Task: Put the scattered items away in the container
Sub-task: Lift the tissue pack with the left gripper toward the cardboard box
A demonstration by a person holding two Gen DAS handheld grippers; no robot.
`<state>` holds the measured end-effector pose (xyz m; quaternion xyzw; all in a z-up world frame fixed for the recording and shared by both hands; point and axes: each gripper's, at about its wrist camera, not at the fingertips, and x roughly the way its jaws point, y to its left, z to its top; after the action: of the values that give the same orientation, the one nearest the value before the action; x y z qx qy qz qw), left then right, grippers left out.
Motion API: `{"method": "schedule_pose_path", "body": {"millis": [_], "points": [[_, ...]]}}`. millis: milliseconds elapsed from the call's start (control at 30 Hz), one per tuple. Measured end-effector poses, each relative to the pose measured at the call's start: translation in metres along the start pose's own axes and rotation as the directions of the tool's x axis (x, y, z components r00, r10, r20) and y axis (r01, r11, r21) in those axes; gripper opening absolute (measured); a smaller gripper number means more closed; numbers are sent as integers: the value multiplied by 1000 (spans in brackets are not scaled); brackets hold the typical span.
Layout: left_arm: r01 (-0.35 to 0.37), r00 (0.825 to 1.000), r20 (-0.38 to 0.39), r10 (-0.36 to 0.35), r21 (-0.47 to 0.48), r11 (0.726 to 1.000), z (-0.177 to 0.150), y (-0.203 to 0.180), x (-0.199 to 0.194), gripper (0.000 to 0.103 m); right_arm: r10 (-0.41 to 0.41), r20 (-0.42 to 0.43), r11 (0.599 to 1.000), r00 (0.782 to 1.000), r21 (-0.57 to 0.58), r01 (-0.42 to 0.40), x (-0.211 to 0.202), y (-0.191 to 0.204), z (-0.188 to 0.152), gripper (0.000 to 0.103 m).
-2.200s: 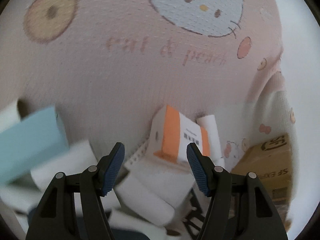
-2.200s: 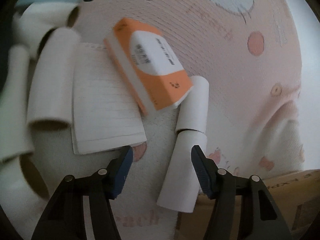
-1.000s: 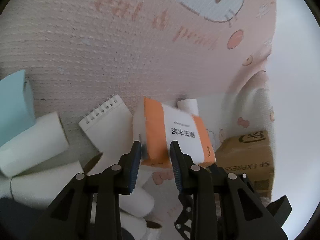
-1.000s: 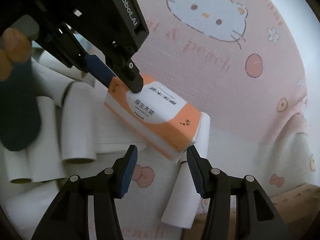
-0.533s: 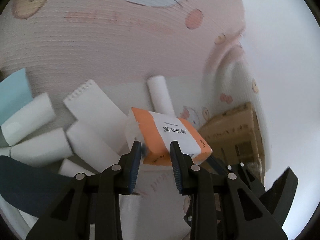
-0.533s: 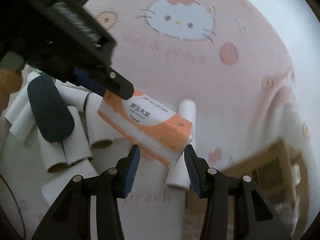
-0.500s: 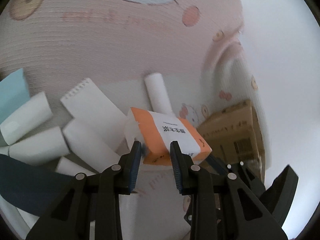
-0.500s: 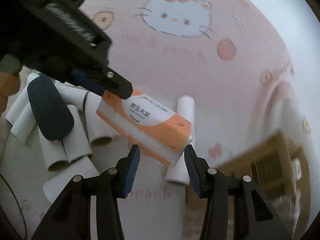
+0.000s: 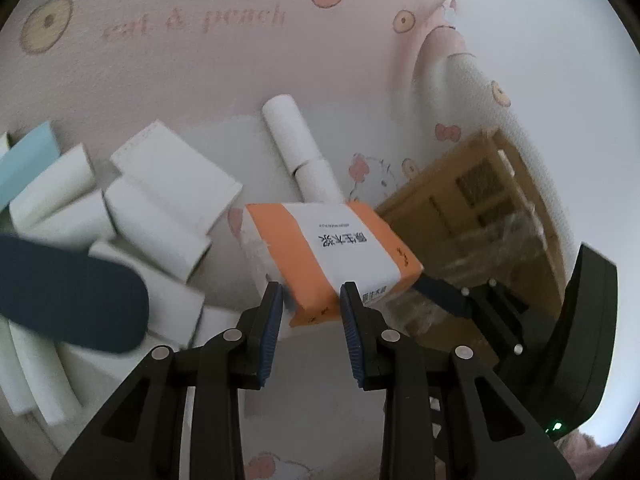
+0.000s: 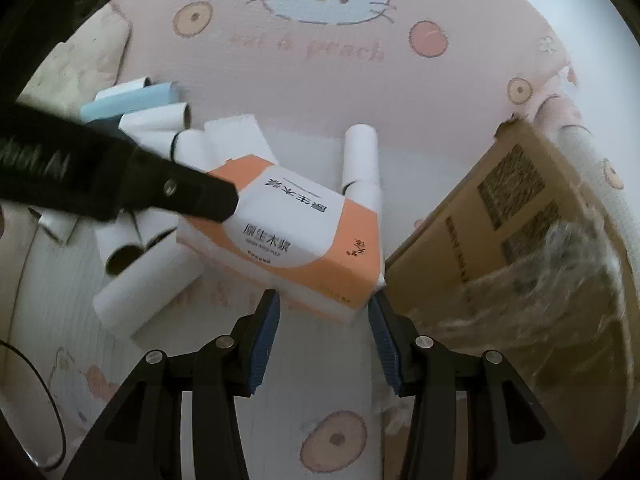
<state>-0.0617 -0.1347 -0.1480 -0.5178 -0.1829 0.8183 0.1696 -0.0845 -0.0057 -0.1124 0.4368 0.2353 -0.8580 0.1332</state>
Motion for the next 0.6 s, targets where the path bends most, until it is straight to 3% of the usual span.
{"method": "schedule_pose_path", "body": {"millis": [167, 267, 300, 400, 467, 500, 533, 600], "points": [[-33, 998, -55, 30, -57, 998, -25, 10, 11, 33, 74, -21, 997, 997, -21, -74, 1, 3, -12, 44], [-47, 995, -95, 39, -84, 995, -36, 17, 21, 33, 131, -77, 991, 988, -29, -134, 6, 7, -22, 44], [-56, 994, -103, 47, -85, 995, -38, 17, 22, 33, 114, -102, 994, 988, 16, -112, 8, 12, -27, 44], [-121, 988, -107, 115, -55, 991, -44, 12, 24, 33, 123, -138, 992, 983, -17, -127, 13, 19, -36, 45], [-170, 981, -93, 168, -13, 985, -47, 6, 24, 33, 131, -139, 991, 982, -22, -135, 11, 19, -41, 55], [-183, 979, -88, 182, -3, 983, -47, 5, 23, 35, 125, -132, 992, 983, -19, -128, 9, 17, -43, 65], [-187, 979, -86, 186, 0, 982, -47, 3, 22, 40, 120, -119, 992, 986, -14, -123, 6, 15, -43, 72], [-174, 982, -80, 172, -18, 985, -44, 3, 18, 52, 122, -81, 993, 989, 6, -122, -1, 8, -42, 76]]}}
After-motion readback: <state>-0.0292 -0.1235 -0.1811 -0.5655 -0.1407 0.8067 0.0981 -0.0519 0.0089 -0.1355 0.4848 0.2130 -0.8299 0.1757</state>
